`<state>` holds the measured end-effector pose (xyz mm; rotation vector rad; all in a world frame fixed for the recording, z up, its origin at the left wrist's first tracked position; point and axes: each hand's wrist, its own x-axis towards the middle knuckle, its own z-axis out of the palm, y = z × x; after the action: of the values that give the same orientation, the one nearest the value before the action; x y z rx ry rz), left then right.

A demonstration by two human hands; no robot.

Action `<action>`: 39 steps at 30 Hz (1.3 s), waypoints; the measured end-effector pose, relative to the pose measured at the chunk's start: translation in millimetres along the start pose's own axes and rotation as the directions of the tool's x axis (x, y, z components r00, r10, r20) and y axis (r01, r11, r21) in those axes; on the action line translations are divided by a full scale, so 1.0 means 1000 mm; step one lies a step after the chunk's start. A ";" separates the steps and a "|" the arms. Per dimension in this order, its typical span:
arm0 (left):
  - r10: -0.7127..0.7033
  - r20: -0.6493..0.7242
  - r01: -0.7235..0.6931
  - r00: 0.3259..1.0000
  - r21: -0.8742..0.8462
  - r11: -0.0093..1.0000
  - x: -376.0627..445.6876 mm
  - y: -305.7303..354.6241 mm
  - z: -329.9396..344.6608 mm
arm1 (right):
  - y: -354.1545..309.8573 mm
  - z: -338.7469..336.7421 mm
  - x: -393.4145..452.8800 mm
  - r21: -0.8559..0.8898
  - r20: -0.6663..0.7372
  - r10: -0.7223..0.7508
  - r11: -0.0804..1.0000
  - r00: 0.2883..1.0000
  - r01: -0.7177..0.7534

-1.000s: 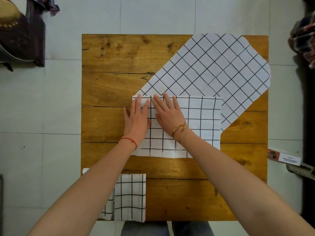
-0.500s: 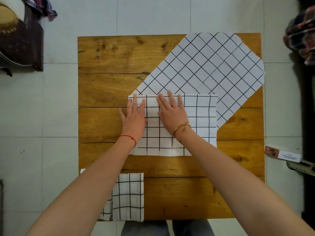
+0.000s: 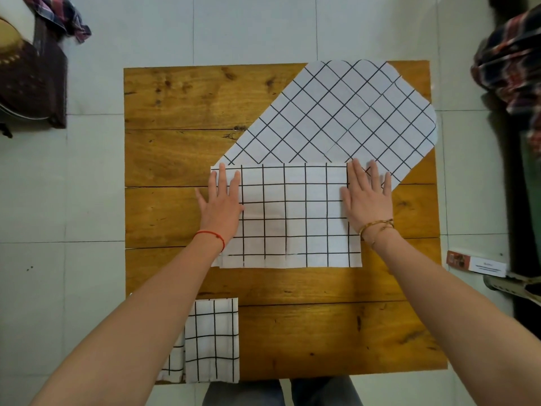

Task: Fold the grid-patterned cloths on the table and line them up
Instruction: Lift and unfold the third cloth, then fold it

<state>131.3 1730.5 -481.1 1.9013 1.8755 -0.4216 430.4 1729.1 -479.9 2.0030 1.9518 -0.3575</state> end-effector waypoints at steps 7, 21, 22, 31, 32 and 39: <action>-0.003 -0.009 0.003 1.000 -0.028 1.000 0.000 0.002 -0.001 | 0.000 -0.001 0.001 0.083 0.008 0.028 0.996 1.000 -0.029; -0.574 -0.160 0.350 0.803 -0.652 0.673 -0.054 0.004 0.017 | -0.056 -0.011 -0.022 0.041 0.020 -0.325 0.945 0.946 0.324; -0.621 -0.096 0.403 0.778 -0.683 0.610 -0.057 0.003 0.019 | -0.062 -0.010 -0.026 0.045 0.025 -0.351 0.936 0.936 0.350; -0.659 0.073 0.522 0.748 -0.678 0.518 -0.060 -0.002 0.028 | -0.084 0.006 -0.043 0.063 0.129 -0.354 0.935 0.926 0.349; -0.661 0.086 0.528 0.745 -0.682 0.506 -0.059 -0.002 0.028 | -0.085 0.006 -0.043 0.068 0.130 -0.350 0.937 0.928 0.344; -0.615 0.131 0.428 0.778 -0.827 0.365 -0.063 -0.005 0.020 | -0.086 0.005 -0.043 0.091 0.114 -0.352 0.935 0.929 0.343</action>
<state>125.9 1665.6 -467.0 0.6688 2.2108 0.4849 343.4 1689.2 -472.3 1.6186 2.2346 -0.6305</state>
